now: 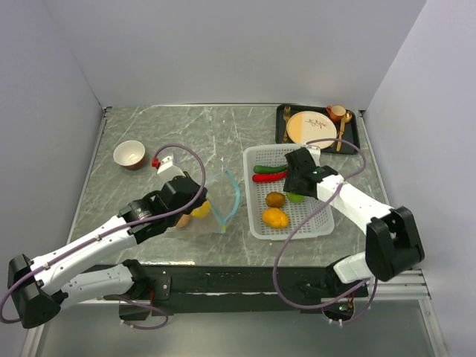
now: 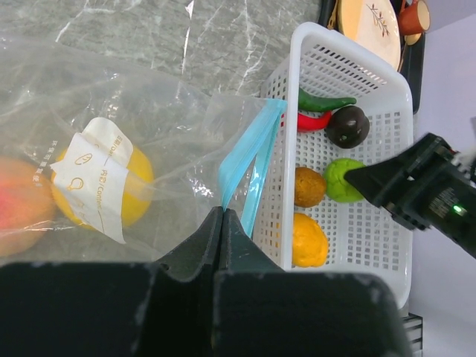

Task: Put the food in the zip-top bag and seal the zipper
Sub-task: Pick up the fake fruit from the bin.

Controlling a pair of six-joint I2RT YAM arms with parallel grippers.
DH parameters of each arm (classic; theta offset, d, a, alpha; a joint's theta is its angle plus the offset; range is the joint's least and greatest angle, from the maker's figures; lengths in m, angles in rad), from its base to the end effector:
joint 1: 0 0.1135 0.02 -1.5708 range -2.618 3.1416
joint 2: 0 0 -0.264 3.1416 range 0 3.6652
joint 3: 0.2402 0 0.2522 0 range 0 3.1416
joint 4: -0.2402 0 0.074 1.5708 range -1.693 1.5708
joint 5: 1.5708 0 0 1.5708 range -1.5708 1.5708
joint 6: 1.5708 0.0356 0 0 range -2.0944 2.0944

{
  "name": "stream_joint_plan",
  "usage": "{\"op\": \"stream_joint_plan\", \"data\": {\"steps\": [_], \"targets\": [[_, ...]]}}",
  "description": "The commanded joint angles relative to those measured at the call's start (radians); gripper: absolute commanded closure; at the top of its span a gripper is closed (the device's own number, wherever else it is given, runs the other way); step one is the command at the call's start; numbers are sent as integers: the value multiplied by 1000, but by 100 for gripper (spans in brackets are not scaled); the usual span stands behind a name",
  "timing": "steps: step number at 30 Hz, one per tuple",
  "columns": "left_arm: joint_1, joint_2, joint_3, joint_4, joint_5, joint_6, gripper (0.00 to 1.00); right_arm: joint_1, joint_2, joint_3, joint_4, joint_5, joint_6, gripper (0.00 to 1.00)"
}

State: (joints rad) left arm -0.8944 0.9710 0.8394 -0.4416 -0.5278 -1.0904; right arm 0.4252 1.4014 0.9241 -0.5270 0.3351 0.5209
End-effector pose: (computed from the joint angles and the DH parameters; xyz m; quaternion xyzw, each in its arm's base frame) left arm 0.1453 -0.1523 0.3019 -0.2071 0.8315 -0.2615 0.4443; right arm 0.2584 0.1042 0.2237 0.0918 0.9434 -0.0170 0.3183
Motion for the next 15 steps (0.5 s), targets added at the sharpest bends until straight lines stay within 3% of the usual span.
{"op": "stream_joint_plan", "data": {"steps": [1, 3, 5, 6, 8, 15], "targets": [[-5, -46, -14, 3, -8, -20, 98, -8, 76, -21, 162, 79, 74, 50], [-5, -61, -16, -6, -17, -23, 98, -8, 91, -30, 202, 61, 73, 43], [-5, -77, -20, -19, -26, -28, 97, -6, 105, -28, 205, 53, 77, 31], [-3, -81, -22, -20, -35, -31, 96, -8, 107, -28, 208, 45, 76, 20], [-5, -92, -26, -23, -44, -31, 95, -8, 99, -36, 216, 41, 76, 12], [-3, -74, -16, -22, -44, -19, 95, -8, 108, -24, 173, 19, 88, 6]]}}
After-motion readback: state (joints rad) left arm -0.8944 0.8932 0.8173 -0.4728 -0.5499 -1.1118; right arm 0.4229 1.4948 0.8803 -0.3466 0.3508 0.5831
